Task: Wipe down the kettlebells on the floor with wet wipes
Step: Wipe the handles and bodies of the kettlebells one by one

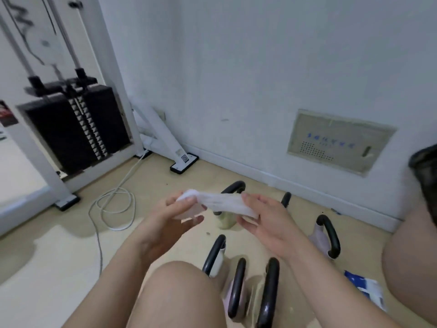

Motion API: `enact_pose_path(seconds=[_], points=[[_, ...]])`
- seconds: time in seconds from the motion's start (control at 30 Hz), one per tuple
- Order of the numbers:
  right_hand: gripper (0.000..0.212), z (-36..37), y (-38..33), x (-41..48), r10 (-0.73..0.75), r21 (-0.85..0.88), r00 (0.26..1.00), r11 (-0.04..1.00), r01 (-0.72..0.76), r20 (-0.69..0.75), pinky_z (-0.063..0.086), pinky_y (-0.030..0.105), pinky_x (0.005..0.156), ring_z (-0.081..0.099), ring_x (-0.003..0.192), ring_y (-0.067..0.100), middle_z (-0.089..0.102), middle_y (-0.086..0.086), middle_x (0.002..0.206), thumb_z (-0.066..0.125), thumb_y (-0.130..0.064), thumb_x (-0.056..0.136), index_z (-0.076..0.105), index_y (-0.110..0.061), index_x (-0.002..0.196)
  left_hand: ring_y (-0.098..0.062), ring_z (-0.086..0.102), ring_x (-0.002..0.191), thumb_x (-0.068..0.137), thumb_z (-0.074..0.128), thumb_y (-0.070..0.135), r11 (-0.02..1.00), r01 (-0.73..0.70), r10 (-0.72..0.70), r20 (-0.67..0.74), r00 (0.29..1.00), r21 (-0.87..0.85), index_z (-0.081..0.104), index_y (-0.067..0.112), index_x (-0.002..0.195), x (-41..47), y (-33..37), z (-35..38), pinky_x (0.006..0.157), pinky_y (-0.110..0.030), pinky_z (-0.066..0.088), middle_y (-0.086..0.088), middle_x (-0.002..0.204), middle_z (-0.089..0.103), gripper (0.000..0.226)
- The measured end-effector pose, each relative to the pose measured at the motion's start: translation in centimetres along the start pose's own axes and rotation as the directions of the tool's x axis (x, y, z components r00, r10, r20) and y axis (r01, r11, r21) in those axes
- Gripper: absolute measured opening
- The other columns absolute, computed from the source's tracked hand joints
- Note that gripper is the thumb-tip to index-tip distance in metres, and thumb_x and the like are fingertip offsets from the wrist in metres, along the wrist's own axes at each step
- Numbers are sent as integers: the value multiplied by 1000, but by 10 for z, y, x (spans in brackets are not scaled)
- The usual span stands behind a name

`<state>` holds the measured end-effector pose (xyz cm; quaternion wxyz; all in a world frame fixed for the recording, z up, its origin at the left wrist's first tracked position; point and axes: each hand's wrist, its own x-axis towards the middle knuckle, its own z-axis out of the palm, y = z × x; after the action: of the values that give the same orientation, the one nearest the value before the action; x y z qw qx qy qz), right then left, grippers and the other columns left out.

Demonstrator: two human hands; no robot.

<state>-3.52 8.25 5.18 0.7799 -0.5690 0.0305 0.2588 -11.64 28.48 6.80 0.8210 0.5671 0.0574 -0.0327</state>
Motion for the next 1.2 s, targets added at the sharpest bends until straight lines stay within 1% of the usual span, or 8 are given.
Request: enact_pose_path(seconds=[0.1, 0.23, 0.4, 0.53, 0.7, 0.9, 1.1, 1.2], points=[[7, 1, -35, -36, -112, 198, 993, 975, 101, 43, 54, 27, 66, 66, 74, 14, 68, 6, 87, 63, -9, 87, 57, -12, 91, -19, 65, 85, 64, 80, 28, 982, -72, 85, 72, 994, -172, 62, 9, 65, -15, 40, 35, 92, -35, 50, -5, 80, 66, 26], [13, -5, -65, -86, -171, 252, 979, 958, 137, 114, 44, 19, 39, 60, 50, 8, 64, -2, 65, 60, -8, 87, 54, -16, 79, -19, 67, 68, 75, 59, 10, 937, -133, 155, 45, 987, -323, 53, 10, 69, -32, 70, 82, 70, -28, 59, -7, 71, 66, 8], [16, -37, -89, -134, -202, -14, 966, 978, 207, 160, 39, 20, 44, 51, 47, 7, 55, -4, 59, 68, -19, 78, 53, -17, 74, -14, 52, 52, 79, 39, -7, 975, -174, 186, 77, 980, -136, 53, 5, 67, -49, 82, 126, 49, -18, 47, -12, 77, 62, 22], [25, -66, -107, -159, -357, -165, 934, 921, 353, 4, 38, 24, 56, 49, 58, 11, 53, -1, 65, 71, -14, 82, 54, -20, 66, -20, 58, 64, 79, 51, 17, 972, 19, 30, 202, 979, -235, 55, 9, 85, -54, 76, 151, 57, -26, 38, -11, 87, 59, 10], [27, -83, -123, -168, -476, -56, 852, 878, 476, -217, 47, 28, 57, 59, 67, 19, 60, 7, 75, 66, -5, 86, 47, -17, 71, -9, 41, 45, 77, 71, 18, 990, 70, -85, 113, 990, 125, 59, 9, 111, -34, 45, 185, 46, -20, 29, 1, 65, 56, 37], [24, -98, -142, -152, -562, -523, 792, 762, 383, -239, 44, 28, 56, 56, 66, 22, 55, 6, 74, 66, -26, 88, 46, -17, 77, -10, 35, 52, 76, 76, 32, 840, 38, -206, 253, 945, 541, 77, 14, 88, -11, 12, 169, 53, -23, 23, 1, 60, 41, 22], [32, -111, -149, -112, -510, -893, 843, 441, 85, -172, 37, 28, 53, 50, 68, 15, 51, -2, 81, 51, -47, 93, 47, -15, 97, -17, 62, 66, 73, 74, 3, 987, 144, -158, 310, 937, 68, 60, 9, 67, 25, -22, 155, 63, -26, 51, -7, 75, 63, 16], [30, -130, -143, -85, -377, -754, 908, 647, 118, -181, 40, 29, 59, 54, 71, 19, 55, 0, 77, 60, -44, 90, 48, -17, 89, -22, 64, 71, 63, 70, 0, 900, 219, -122, 264, 957, -376, 46, 11, 68, 51, -44, 147, 68, -34, 53, -9, 78, 59, 27]])
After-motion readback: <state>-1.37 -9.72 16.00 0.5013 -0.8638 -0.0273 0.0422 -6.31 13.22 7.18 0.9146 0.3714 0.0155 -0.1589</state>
